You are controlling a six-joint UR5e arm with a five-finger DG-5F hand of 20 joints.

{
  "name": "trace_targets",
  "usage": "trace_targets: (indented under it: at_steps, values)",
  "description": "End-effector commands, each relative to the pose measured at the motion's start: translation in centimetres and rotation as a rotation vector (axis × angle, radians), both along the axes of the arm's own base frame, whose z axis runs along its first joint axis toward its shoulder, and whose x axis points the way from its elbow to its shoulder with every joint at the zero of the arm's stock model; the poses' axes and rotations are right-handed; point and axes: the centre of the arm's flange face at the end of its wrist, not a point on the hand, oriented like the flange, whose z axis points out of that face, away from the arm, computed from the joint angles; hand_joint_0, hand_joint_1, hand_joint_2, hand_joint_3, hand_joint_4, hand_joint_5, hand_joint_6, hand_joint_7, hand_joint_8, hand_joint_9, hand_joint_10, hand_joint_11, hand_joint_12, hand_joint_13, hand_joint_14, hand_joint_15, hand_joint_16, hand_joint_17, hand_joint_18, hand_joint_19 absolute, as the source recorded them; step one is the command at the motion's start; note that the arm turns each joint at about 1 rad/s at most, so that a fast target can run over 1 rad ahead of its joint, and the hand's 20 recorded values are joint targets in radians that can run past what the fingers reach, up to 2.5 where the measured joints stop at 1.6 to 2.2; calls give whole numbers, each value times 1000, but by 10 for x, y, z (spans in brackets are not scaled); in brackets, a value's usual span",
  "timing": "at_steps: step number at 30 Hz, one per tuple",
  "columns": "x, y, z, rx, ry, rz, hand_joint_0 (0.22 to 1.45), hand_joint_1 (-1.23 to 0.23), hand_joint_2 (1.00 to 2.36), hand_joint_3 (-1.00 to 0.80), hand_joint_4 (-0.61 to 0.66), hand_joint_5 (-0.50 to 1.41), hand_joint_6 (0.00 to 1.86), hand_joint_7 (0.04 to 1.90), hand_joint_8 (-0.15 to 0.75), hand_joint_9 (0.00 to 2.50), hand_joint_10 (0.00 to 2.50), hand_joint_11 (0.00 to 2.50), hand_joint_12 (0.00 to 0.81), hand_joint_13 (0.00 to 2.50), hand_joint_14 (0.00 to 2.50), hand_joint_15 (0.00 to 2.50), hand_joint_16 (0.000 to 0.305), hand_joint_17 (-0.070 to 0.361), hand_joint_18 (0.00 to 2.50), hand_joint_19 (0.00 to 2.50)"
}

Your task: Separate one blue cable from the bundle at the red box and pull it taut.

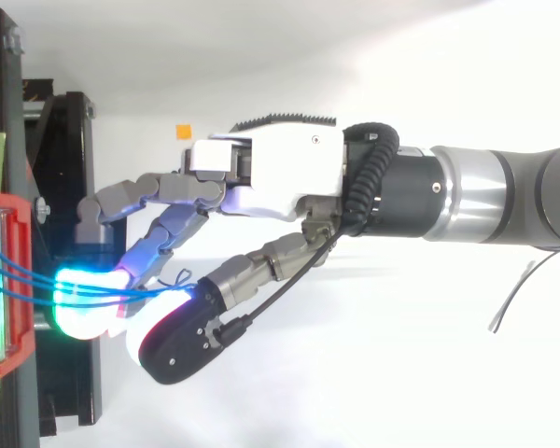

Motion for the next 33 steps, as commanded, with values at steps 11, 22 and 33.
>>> trace_targets:
  at_steps: [11, 22, 33]
  values:
    - [1, -8, 4, -2, -6, 15, 632, -688, 1006, -389, 168, -96, 502, 1228, 299, 865, 15, 619, 341, 848, 23, 600, 43, 96, 667, 681]
    - [4, -11, 10, -1, -20, 14, 675, -701, 1009, -244, 173, -99, 547, 1146, 314, 891, 16, 618, 353, 868, 20, 594, 45, 102, 699, 663]
    - [4, -12, 12, -3, -21, 17, 608, -664, 1007, -388, 143, -110, 614, 1079, 302, 893, 16, 655, 342, 862, 22, 598, 43, 96, 678, 678]
